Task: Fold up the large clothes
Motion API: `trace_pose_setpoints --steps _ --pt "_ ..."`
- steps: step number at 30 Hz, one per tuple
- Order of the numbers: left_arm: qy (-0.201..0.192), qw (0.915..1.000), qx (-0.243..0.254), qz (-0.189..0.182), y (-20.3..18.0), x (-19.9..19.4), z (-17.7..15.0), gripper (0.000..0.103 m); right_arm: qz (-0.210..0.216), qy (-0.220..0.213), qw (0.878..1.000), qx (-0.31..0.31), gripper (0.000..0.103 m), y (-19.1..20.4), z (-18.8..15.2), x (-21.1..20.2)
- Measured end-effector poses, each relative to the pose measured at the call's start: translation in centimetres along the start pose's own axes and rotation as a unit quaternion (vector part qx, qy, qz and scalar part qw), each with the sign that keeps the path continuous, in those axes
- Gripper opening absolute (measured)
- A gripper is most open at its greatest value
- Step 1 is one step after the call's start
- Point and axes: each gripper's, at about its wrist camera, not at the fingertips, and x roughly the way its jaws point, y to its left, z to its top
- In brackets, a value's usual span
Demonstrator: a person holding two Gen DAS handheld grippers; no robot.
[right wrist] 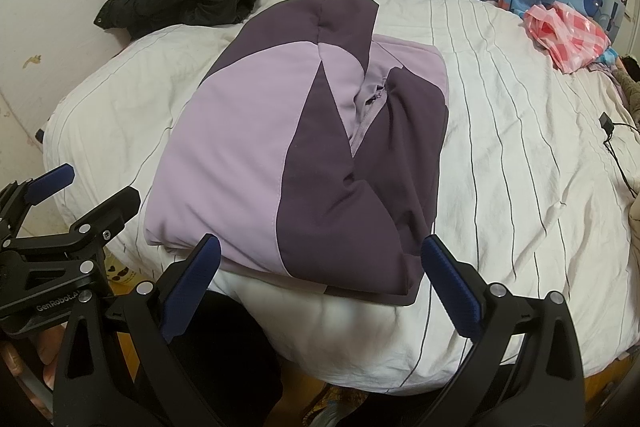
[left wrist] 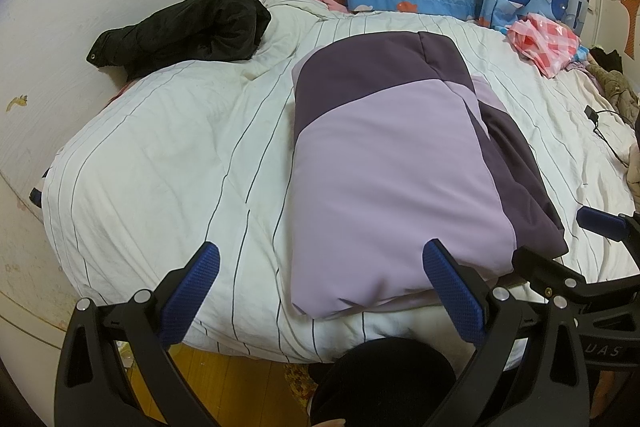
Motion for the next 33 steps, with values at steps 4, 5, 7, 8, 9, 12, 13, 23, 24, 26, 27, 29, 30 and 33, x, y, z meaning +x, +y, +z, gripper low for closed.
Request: trace_pose_setpoints --steps 4,5,7,8,9,12,13,23,24,26,27,29,30,33 --pt "0.000 1.0000 0.000 -0.001 0.0 0.0 0.0 0.097 0.001 0.000 1.000 -0.001 0.097 0.0 0.0 0.0" --pt "0.000 1.0000 0.000 0.000 0.0 0.0 0.0 0.097 0.001 0.000 1.000 -0.001 0.097 0.0 0.0 0.1" --pt "0.000 1.0000 0.000 0.000 0.0 0.0 0.0 0.097 0.001 0.001 1.000 0.000 0.097 0.0 -0.1 0.1" --pt "0.000 1.0000 0.001 0.000 0.0 0.0 0.0 0.097 0.001 0.000 1.000 0.000 0.097 0.0 0.0 0.1" --pt "0.000 1.0000 0.000 0.000 0.0 0.1 0.0 0.097 0.001 0.000 1.000 0.000 0.097 0.0 0.0 0.1" --pt "0.002 1.0000 -0.001 0.000 0.0 0.1 0.0 0.097 0.001 0.001 1.000 -0.001 0.097 0.0 0.0 0.1" --pt "0.003 1.0000 -0.001 0.000 0.0 0.1 0.0 0.097 0.001 0.001 1.000 0.000 0.097 0.0 0.0 0.1" --pt "0.007 0.9998 -0.002 0.016 -0.4 -0.4 -0.2 0.097 0.002 0.005 1.000 0.002 0.097 -0.2 -0.2 0.4" --pt "0.009 0.9998 -0.002 0.019 -0.5 -0.4 -0.3 0.097 0.003 0.005 1.000 0.002 0.097 -0.3 -0.2 0.4" --pt "0.016 0.9997 -0.004 0.019 -0.8 -0.4 -0.4 0.097 0.004 0.006 1.000 0.004 0.097 -0.5 -0.2 0.5" --pt "0.018 0.9997 -0.006 0.017 -0.8 -0.4 -0.5 0.097 0.006 0.006 1.000 0.005 0.097 -0.5 -0.2 0.5" --pt "0.020 0.9997 -0.013 0.009 -0.7 -0.4 -0.6 0.097 0.007 0.004 1.000 0.006 0.097 -0.6 -0.2 0.4" --pt "0.018 0.9997 -0.017 0.005 -0.6 -0.4 -0.7 0.097 0.007 0.003 1.000 0.006 0.097 -0.6 -0.2 0.3" --pt "0.000 0.9998 -0.017 0.010 -0.7 -1.1 -0.9 0.096 0.013 0.000 1.000 0.008 0.097 -0.7 -0.3 0.3"
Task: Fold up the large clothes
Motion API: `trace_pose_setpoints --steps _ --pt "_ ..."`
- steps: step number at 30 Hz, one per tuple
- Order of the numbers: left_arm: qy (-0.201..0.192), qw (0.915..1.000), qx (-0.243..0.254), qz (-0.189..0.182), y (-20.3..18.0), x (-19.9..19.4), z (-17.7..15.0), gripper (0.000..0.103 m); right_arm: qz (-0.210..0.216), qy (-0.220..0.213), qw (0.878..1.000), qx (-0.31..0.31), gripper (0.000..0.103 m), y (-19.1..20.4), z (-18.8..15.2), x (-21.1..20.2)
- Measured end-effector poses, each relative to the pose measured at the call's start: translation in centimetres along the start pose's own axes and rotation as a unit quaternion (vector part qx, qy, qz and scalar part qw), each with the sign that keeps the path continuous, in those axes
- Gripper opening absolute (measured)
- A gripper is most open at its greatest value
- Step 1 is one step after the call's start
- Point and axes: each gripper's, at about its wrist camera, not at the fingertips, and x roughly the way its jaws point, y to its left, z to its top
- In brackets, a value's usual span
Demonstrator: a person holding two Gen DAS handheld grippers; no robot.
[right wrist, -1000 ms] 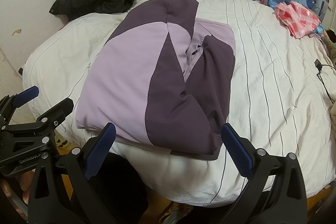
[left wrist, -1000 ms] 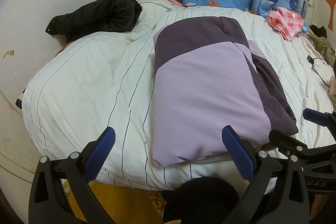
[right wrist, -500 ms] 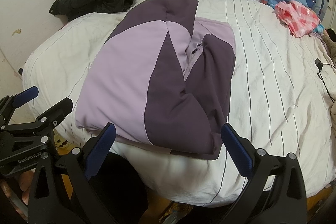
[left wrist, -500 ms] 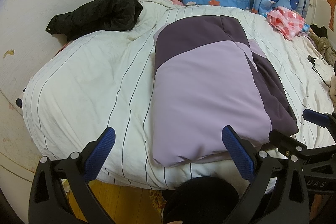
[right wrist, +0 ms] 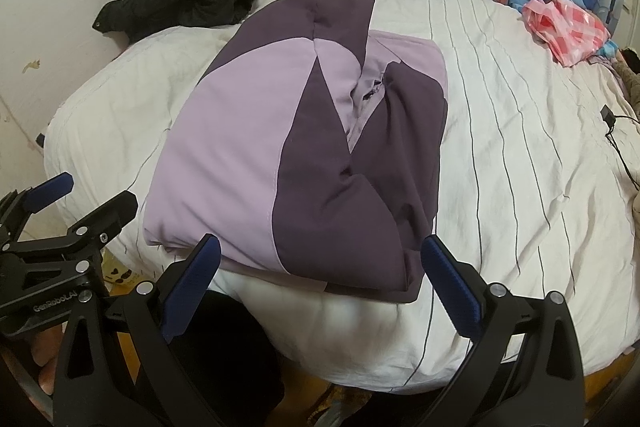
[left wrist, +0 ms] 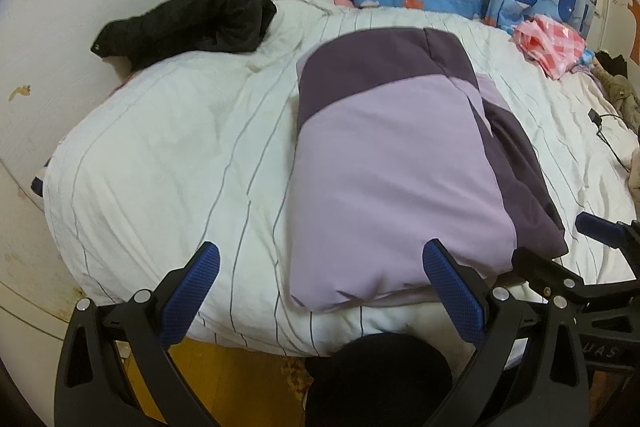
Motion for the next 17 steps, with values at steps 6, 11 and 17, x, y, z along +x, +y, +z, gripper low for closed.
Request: trace_pose_setpoints --steps 6,11,17 --pt "-0.035 0.9993 0.004 0.011 -0.1 -1.3 -0.1 0.095 0.004 -0.028 1.000 -0.002 0.097 0.2 0.0 -1.3" --pt "-0.016 0.9997 0.004 0.018 -0.4 -0.9 -0.1 0.096 -0.001 -0.058 0.998 0.002 0.097 0.0 0.4 -3.0" --pt "-0.018 0.9995 0.006 0.026 -0.6 -0.9 -0.3 0.096 -0.005 -0.057 0.998 0.010 0.097 -0.6 0.3 -3.1"
